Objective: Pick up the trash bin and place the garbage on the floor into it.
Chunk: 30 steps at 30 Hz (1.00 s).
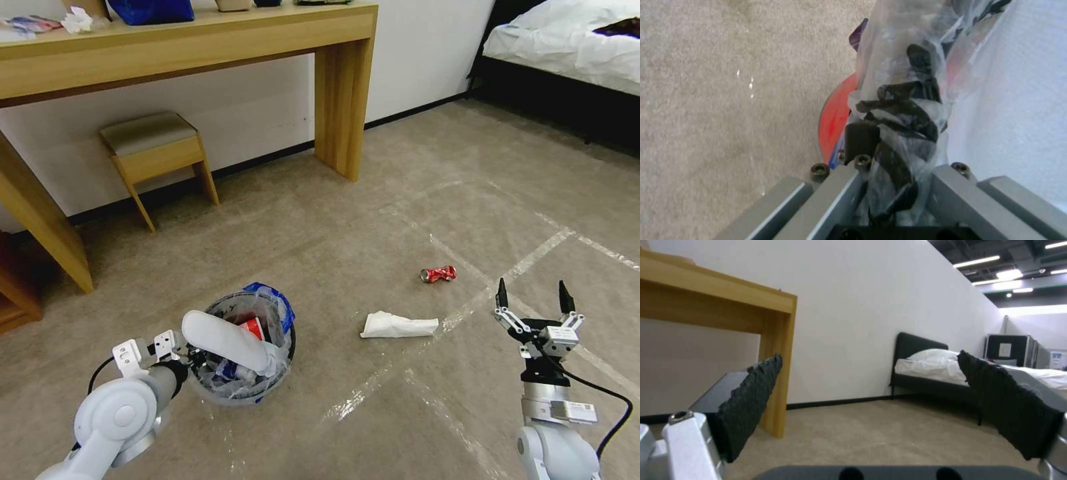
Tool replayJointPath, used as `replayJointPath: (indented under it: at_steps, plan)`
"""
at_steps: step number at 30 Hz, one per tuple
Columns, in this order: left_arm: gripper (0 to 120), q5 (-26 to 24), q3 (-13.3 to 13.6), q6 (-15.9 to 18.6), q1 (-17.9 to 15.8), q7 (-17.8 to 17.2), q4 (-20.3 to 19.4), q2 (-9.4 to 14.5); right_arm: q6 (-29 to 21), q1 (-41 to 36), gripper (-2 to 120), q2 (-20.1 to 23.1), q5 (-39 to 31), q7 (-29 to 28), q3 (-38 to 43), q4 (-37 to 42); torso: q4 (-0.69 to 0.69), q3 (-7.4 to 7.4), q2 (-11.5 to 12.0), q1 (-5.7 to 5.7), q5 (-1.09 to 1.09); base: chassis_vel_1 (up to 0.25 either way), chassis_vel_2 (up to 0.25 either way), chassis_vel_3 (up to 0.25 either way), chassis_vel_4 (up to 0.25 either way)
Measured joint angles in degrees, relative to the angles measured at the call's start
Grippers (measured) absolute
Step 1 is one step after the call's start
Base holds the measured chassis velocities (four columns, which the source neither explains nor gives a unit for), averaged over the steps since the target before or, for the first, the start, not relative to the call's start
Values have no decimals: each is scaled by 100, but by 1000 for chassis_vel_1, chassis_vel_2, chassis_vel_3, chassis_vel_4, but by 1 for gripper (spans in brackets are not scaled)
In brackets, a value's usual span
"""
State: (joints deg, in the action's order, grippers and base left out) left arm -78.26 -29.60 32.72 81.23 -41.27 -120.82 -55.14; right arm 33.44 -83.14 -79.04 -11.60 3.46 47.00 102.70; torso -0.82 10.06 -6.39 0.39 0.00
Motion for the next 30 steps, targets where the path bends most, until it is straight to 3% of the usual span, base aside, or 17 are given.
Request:
replayJointPath:
  at_steps: [30]
  plan:
    - [0,27,79,2,-154,-7,157,-46,27,176,100,38,-13,62,-128,-281,1,1,0,0,0,-90,94,90,-90]
